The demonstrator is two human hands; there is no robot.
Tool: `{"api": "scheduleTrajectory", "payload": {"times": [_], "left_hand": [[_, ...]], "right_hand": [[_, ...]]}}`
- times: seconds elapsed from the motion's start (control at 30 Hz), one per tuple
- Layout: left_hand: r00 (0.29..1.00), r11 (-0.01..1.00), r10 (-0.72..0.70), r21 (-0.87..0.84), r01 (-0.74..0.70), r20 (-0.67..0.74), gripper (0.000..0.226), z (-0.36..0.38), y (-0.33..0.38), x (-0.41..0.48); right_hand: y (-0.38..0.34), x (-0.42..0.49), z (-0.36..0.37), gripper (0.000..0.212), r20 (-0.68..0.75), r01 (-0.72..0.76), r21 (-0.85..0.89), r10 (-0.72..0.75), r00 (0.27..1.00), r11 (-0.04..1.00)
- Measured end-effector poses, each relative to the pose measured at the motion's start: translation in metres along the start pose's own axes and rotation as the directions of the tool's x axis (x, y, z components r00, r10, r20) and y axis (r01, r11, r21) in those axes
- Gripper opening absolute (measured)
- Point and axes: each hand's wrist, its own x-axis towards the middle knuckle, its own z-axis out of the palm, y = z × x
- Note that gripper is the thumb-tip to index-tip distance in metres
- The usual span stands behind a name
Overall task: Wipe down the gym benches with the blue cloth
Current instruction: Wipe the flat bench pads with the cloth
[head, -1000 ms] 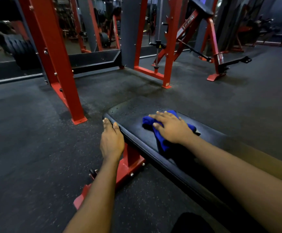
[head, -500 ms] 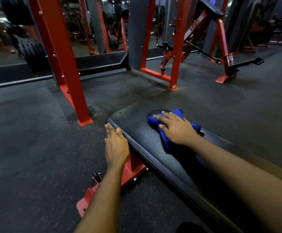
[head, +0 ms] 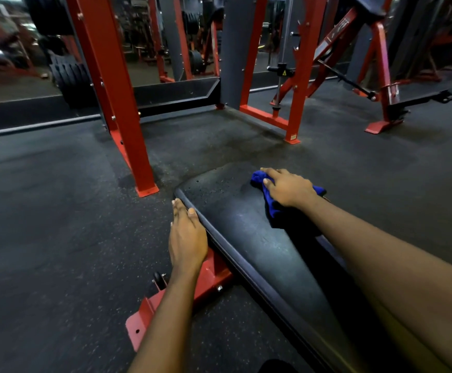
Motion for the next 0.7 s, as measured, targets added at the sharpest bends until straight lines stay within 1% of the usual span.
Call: {"api": "scheduleTrajectory", "payload": {"times": [0.07, 0.17, 0.2, 0.23, 0.27, 0.37, 0.5, 0.57, 0.7], "left_hand": [[0.998, 1.000, -0.017, 0.000, 0.017, -0.062, 0.049, -0.001, 0.000, 0.003], [0.957, 1.000, -0.017, -0.022, 0.011, -0.290, 0.035, -0.006, 0.000, 0.021], [0.945, 0.999, -0.021, -0.037, 0.009, -0.326, 0.032, -0.009, 0.000, 0.030], [0.943, 0.999, -0.030, -0.051, 0.014, -0.332, 0.032, -0.010, -0.003, 0.041], [0.948, 0.997, -0.046, -0.072, 0.024, -0.316, 0.032, -0.009, -0.005, 0.052], [0.977, 0.991, -0.056, -0.130, 0.030, -0.205, 0.035, -0.004, -0.009, 0.069], [0.987, 0.989, -0.057, -0.147, 0.034, -0.154, 0.037, -0.003, -0.019, 0.069], [0.992, 0.986, -0.076, -0.156, 0.060, -0.101, 0.037, -0.005, -0.022, 0.071], [0.997, 0.990, -0.075, -0.118, 0.075, 0.003, 0.039, -0.012, -0.020, 0.073]], "right_hand": [[-0.002, 0.013, -0.001, 0.048, 0.006, 0.013, -0.012, -0.013, 1.000, 1.000], [-0.004, 0.044, 0.002, 0.048, 0.035, 0.044, -0.005, -0.043, 0.998, 0.999], [-0.007, 0.053, 0.003, 0.049, 0.035, 0.064, -0.006, -0.063, 0.997, 0.998], [-0.009, 0.062, 0.004, 0.049, 0.035, 0.085, -0.006, -0.085, 0.996, 0.996], [-0.013, 0.073, 0.005, 0.049, 0.036, 0.110, -0.006, -0.110, 0.993, 0.994], [-0.024, 0.097, 0.006, 0.049, 0.051, 0.154, 0.006, -0.154, 0.987, 0.988], [-0.045, 0.120, 0.008, 0.046, 0.070, 0.202, -0.002, -0.201, 0.977, 0.979], [-0.058, 0.125, 0.007, 0.044, 0.091, 0.265, -0.015, -0.263, 0.961, 0.964], [-0.077, 0.110, 0.015, 0.040, 0.053, 0.413, -0.014, -0.412, 0.910, 0.911]]}}
